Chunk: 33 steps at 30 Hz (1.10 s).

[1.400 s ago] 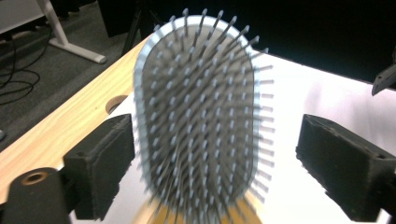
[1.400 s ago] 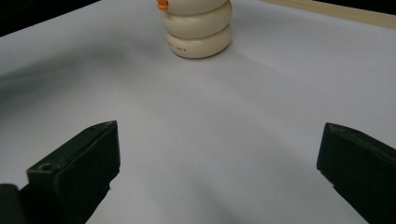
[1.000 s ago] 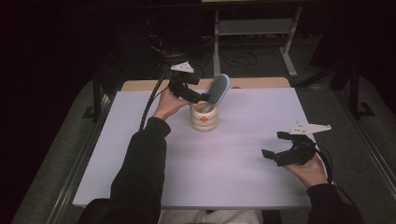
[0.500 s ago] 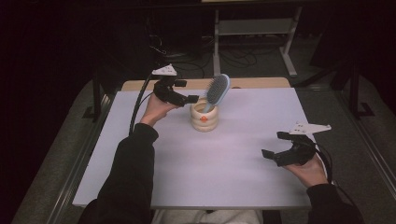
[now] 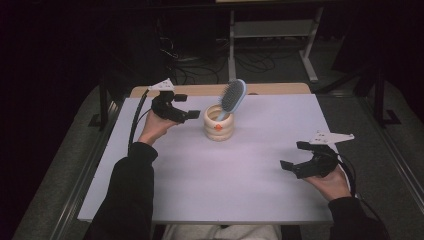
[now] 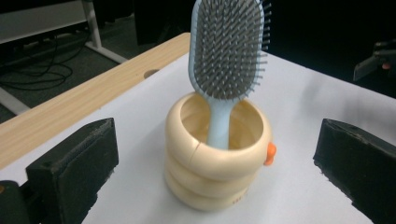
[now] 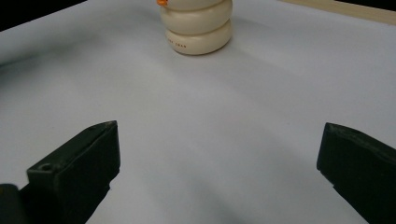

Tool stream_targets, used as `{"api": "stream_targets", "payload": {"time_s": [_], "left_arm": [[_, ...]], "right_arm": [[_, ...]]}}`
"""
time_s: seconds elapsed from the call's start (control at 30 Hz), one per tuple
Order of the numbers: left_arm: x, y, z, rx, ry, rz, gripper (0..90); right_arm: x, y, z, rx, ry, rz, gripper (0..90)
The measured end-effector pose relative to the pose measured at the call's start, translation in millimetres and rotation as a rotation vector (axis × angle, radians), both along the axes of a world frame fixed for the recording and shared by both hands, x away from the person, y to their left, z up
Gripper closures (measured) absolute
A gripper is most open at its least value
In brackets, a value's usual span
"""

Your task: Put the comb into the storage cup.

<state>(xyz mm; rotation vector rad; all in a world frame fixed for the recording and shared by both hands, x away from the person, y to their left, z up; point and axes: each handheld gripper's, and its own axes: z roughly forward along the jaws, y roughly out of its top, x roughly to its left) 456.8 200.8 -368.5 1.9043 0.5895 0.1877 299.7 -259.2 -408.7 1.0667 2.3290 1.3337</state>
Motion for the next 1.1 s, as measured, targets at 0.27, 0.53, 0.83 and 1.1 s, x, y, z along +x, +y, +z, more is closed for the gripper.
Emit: {"api": "stream_targets", "payload": {"time_s": [0.27,0.53,0.83,1.1], "left_arm": [[-9.9,12.9,-1.0,-0.001,-0.010,0.008,0.0],[-22.4,25.3,-3.3,-0.004,-0.022,0.017,0.0],[-34.4,44.6,-2.2,-0.040,-0.020,0.045,0.0],[-44.3,61.7,-3.8,-0.045,-0.021,0.072,0.0]], "right_arm": [[-0.2,-0.2,0.3,0.002,-0.004,0.000,0.0],[-0.4,0.2,0.1,-0.002,0.000,-0.002,0.0],[-0.6,0.1,0.0,-0.002,0.000,-0.002,0.0],[-0.7,-0.3,0.0,-0.003,0.000,-0.003,0.0]]}}
